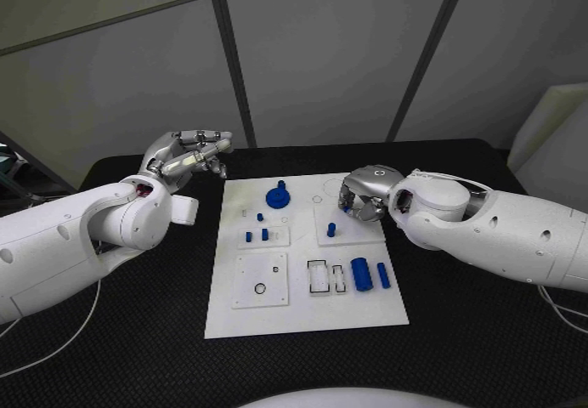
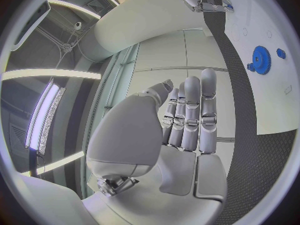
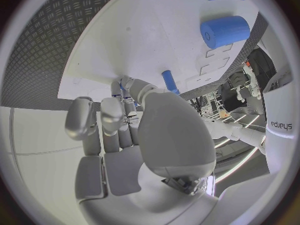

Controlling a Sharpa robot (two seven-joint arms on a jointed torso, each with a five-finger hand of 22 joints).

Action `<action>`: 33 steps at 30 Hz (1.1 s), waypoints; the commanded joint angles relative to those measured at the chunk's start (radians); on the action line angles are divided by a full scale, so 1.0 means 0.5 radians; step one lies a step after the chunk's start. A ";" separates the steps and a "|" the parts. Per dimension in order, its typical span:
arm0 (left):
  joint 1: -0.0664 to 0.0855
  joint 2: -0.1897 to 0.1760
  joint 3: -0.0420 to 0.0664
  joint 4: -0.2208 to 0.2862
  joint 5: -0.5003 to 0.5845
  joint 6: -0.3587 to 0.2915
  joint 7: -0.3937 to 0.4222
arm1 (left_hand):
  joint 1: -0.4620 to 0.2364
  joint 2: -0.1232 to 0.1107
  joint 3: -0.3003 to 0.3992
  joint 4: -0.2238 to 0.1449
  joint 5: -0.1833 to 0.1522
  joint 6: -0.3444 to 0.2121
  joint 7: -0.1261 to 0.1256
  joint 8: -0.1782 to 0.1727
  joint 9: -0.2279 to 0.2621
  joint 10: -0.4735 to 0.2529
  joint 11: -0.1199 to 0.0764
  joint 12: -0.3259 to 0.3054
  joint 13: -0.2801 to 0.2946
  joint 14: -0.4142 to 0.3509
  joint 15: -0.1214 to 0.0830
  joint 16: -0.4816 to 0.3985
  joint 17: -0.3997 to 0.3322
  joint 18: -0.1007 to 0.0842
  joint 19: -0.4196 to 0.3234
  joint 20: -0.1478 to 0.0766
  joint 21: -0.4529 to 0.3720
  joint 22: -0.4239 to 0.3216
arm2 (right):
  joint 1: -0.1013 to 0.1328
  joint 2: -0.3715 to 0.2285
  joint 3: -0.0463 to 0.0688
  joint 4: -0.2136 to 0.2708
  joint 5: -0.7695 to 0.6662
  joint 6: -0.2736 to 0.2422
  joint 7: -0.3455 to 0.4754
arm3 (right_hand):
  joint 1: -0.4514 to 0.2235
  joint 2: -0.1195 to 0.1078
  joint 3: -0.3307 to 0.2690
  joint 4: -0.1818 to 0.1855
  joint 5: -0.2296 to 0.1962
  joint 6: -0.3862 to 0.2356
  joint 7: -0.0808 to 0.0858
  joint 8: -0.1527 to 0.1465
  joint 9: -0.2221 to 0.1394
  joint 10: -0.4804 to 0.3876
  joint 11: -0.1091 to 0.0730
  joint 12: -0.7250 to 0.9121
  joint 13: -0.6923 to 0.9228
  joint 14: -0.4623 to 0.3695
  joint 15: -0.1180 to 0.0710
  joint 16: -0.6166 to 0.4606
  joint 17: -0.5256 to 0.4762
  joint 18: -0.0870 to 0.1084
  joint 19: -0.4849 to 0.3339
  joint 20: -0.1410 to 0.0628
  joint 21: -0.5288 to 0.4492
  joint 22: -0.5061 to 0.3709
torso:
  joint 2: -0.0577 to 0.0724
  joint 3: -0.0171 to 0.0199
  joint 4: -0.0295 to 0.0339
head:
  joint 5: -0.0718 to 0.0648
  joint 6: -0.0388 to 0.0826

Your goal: Assemble the parts on the task board

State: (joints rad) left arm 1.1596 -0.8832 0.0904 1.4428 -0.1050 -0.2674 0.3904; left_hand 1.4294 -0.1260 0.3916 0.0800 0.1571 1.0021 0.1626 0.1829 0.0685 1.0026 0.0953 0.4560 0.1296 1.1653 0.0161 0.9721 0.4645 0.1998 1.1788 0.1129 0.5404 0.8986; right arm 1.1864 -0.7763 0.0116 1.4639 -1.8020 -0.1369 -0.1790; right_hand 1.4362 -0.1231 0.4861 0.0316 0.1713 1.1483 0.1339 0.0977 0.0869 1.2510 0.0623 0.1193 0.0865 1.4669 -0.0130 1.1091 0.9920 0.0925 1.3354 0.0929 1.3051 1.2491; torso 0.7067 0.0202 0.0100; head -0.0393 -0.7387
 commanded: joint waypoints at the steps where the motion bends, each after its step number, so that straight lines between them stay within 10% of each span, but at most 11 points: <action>1: 0.002 0.000 0.001 0.002 -0.006 0.019 0.012 | 0.006 0.005 -0.010 0.002 0.001 -0.010 0.004 -0.001 -0.002 -0.008 -0.001 0.008 -0.002 -0.019 -0.002 -0.013 -0.002 -0.035 -0.009 -0.002 -0.011 -0.002 | 0.000 -0.002 -0.001 0.016 -0.009 -0.094 -0.013 | -0.006 0.025 -0.006 0.006 -0.008 0.020 -0.003 0.014 0.006 0.018 -0.004 0.010 0.003 0.063 -0.014 0.017 0.007 -0.024 0.018 -0.004 0.020 0.014 | 0.000 0.0000 -0.001 | -0.002 0.000; 22: 0.001 -0.006 0.001 -0.002 -0.023 0.008 -0.001 | 0.012 0.008 -0.015 -0.002 0.002 -0.026 0.011 -0.007 -0.004 -0.022 0.005 0.010 -0.004 -0.021 0.002 -0.010 -0.007 -0.036 -0.006 0.000 -0.018 -0.007 | 0.004 -0.169 0.039 0.309 0.070 -0.269 -0.056 | -0.004 0.032 0.000 -0.009 0.043 0.016 -0.001 0.007 0.009 0.013 -0.003 -0.009 0.003 0.061 -0.015 0.049 0.025 -0.036 0.047 -0.009 0.063 0.065 | -0.001 -0.0023 -0.001 | 0.000 0.014; 33: 0.001 0.010 0.001 -0.004 -0.023 0.012 -0.005 | 0.014 0.009 -0.015 -0.003 0.002 -0.028 0.012 -0.008 -0.004 -0.024 0.006 0.010 -0.005 -0.021 0.003 -0.009 -0.008 -0.036 -0.005 0.001 -0.019 -0.008 | 0.004 -0.149 0.068 0.566 0.216 -0.332 -0.014 | -0.004 0.030 0.002 -0.013 0.057 0.012 0.002 0.004 0.009 0.010 0.000 -0.014 0.003 0.061 -0.013 0.059 0.032 -0.039 0.055 -0.009 0.075 0.080 | -0.001 -0.0057 0.002 | 0.049 0.026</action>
State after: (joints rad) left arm 1.1589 -0.8806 0.0902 1.4403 -0.1112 -0.2679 0.3863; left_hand 1.4294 -0.1261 0.3888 0.0771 0.1571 0.9950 0.1697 0.1829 0.0676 0.9993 0.0989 0.4559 0.1286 1.1579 0.0160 0.9721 0.4612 0.1998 1.1788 0.1128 0.5365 0.8953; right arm 1.1871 -0.8550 0.0452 1.7372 -1.7363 -0.2703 -0.2006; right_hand 1.4345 -0.1128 0.4857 0.0317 0.1948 1.1524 0.1319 0.1003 0.0897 1.2561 0.0571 0.1156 0.0880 1.4669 -0.0129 1.1323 1.0064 0.0928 1.3567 0.0854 1.3372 1.2881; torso 0.7057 0.0177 0.0104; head -0.0221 -0.7262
